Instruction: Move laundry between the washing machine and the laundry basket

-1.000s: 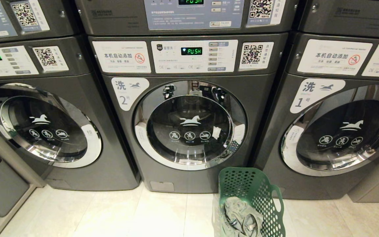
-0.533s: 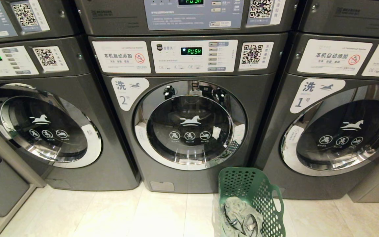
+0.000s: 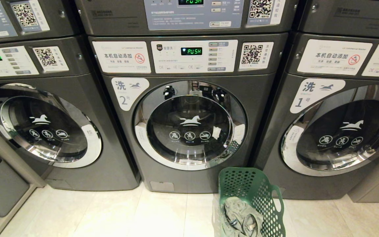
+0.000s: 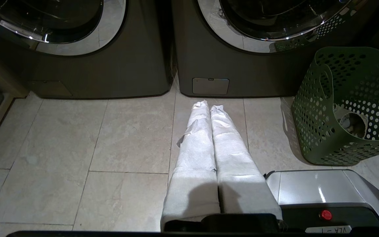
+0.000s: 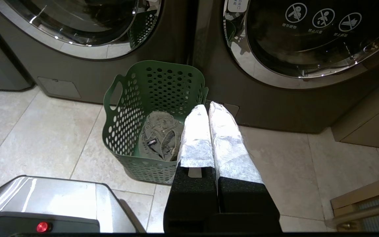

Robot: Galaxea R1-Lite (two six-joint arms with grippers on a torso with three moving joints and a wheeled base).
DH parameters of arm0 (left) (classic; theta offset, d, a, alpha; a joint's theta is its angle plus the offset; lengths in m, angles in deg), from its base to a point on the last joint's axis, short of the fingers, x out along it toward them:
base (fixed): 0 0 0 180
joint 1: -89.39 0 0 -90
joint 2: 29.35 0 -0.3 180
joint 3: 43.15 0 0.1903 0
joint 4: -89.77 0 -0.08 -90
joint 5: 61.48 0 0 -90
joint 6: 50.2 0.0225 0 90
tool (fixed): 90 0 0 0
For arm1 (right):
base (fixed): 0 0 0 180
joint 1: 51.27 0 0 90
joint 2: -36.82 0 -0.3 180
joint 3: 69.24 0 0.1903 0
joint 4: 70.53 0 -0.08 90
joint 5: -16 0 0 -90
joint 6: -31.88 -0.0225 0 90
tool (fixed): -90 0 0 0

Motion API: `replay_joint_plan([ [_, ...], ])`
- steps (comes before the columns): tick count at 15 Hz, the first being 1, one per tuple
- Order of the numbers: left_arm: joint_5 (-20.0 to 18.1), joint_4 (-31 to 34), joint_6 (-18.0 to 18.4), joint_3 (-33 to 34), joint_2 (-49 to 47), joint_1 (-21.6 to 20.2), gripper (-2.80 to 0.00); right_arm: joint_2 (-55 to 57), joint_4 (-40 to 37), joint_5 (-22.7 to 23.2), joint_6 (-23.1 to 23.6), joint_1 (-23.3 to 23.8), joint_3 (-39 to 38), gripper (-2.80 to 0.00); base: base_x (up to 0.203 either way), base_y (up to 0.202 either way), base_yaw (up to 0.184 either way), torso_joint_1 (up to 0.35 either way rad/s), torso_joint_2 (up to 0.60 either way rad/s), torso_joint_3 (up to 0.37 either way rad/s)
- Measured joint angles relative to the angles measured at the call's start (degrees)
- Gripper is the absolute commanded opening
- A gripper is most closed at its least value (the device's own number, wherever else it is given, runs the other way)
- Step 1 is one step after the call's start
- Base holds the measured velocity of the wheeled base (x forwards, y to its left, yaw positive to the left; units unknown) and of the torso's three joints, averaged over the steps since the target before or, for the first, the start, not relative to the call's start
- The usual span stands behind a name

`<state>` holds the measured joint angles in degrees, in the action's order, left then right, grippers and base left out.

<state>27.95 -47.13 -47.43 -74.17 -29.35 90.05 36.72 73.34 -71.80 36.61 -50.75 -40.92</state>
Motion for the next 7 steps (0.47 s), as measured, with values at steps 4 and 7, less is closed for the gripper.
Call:
replay_joint_plan([
  [4, -0.09, 0.0, 0.01, 0.02, 0.02, 0.0, -2.8, -0.01, 0.64, -1.2, 1.9, 0.0, -0.29, -2.8, 0.0, 0.0, 0.0, 0.0, 0.0, 0.0],
  [7, -0.03, -0.07, 0.01, 0.24, 0.05, 0.02, -2.8, -0.01, 0.66, -1.28, 1.17, 0.0, -0.27, -2.8, 0.0, 0.0, 0.0, 0.0, 0.0, 0.0],
])
